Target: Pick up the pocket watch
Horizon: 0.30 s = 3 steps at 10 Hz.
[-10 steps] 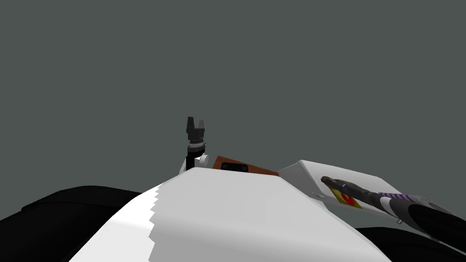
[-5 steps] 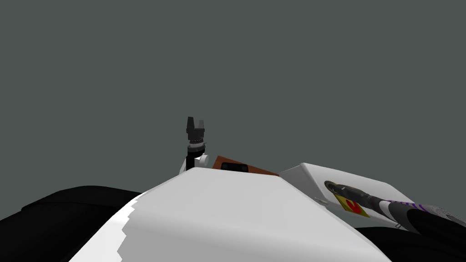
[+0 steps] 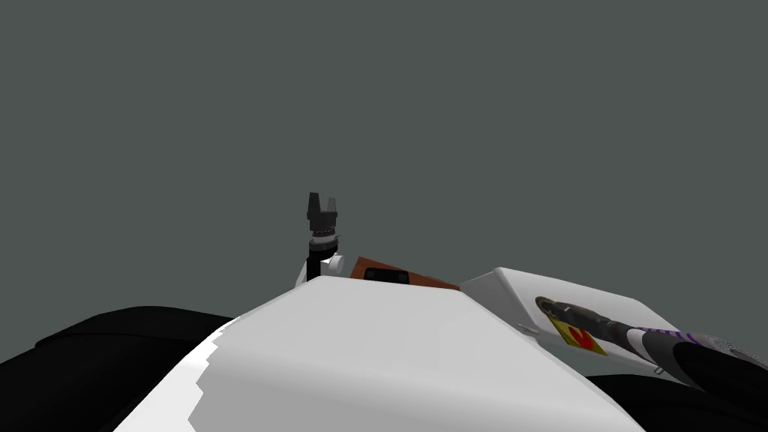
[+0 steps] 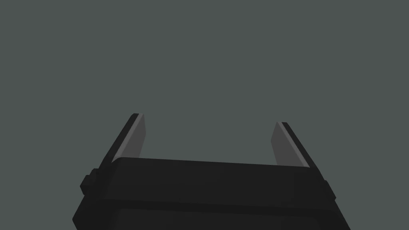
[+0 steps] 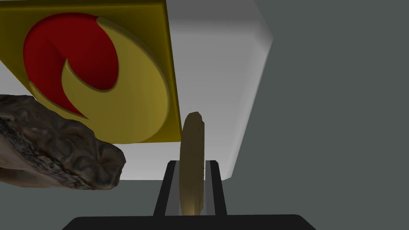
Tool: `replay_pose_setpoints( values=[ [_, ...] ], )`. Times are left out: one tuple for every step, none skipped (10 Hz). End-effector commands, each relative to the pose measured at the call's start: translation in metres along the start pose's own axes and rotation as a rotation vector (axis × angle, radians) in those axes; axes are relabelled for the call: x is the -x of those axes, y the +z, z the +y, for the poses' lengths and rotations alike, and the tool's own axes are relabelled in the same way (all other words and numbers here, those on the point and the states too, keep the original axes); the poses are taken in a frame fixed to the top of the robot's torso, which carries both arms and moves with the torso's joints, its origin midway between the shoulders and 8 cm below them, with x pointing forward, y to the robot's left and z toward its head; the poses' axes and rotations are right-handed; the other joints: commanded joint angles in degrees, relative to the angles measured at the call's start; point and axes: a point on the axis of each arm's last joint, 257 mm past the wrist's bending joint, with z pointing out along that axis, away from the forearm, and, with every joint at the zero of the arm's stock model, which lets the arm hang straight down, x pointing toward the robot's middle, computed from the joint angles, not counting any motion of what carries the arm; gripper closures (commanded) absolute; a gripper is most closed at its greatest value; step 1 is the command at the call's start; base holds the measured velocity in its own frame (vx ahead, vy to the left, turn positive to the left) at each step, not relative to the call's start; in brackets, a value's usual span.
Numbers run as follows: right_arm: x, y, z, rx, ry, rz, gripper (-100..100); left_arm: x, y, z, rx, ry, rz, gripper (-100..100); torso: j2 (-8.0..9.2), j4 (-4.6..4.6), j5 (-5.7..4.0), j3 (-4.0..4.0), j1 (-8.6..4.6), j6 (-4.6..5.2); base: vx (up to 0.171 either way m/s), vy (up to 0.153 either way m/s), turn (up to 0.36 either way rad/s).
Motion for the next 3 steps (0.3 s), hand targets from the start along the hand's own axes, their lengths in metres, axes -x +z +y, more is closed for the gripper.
replay_pose_setpoints(
  values=[
    [0.0148, -0.0033, 0.0008, 0.007, -0.011, -0.001, 100, 0.0, 0.0, 0.0, 0.0, 0.0, 0.0, 0, 0.0, 0.0, 0.0, 0.0, 0.0, 0.0, -0.055, 0.027, -0.125],
    [0.0104, -0.0028, -0.0001, 0.004, -0.009, -0.001, 100, 0.0, 0.0, 0.0, 0.0, 0.0, 0.0, 0, 0.11, 0.02, 0.01, 0.06, 0.05, 0.03, -0.027, 0.012, -0.024],
    [0.0114, -0.0031, 0.0, 0.005, -0.009, -0.001, 0, 0.0, 0.0, 0.0, 0.0, 0.0, 0.0, 0, 0.07, 0.02, -0.03, 0.05, 0.01, 0.01, 0.0, 0.0, 0.0]
  ],
)
